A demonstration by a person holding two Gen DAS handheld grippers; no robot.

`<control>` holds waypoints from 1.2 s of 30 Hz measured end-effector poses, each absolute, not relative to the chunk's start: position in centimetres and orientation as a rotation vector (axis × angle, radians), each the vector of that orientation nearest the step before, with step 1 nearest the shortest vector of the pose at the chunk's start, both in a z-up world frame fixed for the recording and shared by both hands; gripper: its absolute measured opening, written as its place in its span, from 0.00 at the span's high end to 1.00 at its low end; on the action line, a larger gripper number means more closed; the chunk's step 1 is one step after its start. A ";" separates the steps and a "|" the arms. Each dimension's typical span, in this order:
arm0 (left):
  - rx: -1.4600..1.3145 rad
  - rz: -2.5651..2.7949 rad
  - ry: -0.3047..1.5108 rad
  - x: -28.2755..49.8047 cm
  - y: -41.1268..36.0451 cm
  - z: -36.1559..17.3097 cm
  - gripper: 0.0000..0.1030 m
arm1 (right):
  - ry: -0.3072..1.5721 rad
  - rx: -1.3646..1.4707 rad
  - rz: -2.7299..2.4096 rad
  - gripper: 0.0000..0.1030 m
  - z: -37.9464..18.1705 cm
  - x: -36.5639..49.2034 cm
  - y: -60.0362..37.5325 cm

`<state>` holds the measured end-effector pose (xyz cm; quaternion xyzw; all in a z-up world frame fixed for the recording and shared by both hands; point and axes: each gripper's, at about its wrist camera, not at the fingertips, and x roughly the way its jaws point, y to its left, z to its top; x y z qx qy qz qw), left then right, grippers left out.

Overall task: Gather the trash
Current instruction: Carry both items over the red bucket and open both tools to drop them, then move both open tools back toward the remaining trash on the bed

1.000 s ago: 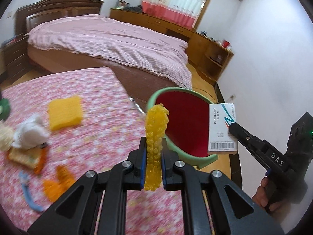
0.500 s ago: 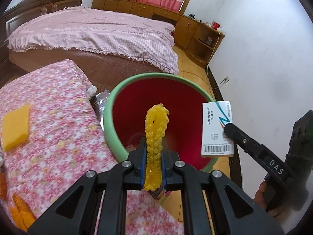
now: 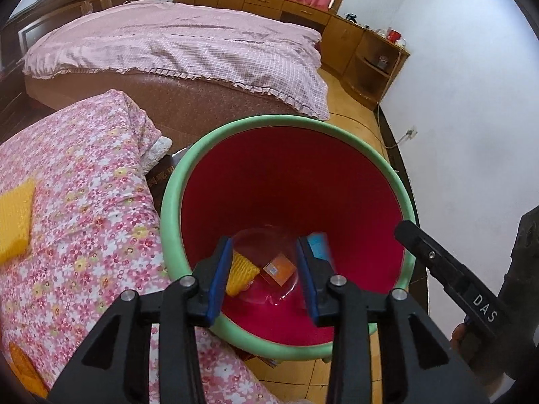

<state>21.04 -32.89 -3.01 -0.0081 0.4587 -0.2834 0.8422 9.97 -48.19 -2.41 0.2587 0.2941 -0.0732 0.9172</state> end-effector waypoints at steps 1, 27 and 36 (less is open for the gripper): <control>-0.023 -0.595 0.968 21.1 -32.8 -3.0 0.64 | 0.606 0.533 -0.146 0.76 -2.4 10.0 -48.3; -0.123 -0.457 0.848 17.5 -20.8 1.4 0.63 | 0.585 0.506 -0.069 0.55 0.0 9.3 -42.4; -0.158 -0.406 0.824 16.0 -16.8 2.5 0.63 | 0.584 0.493 -0.048 0.55 0.8 8.6 -39.7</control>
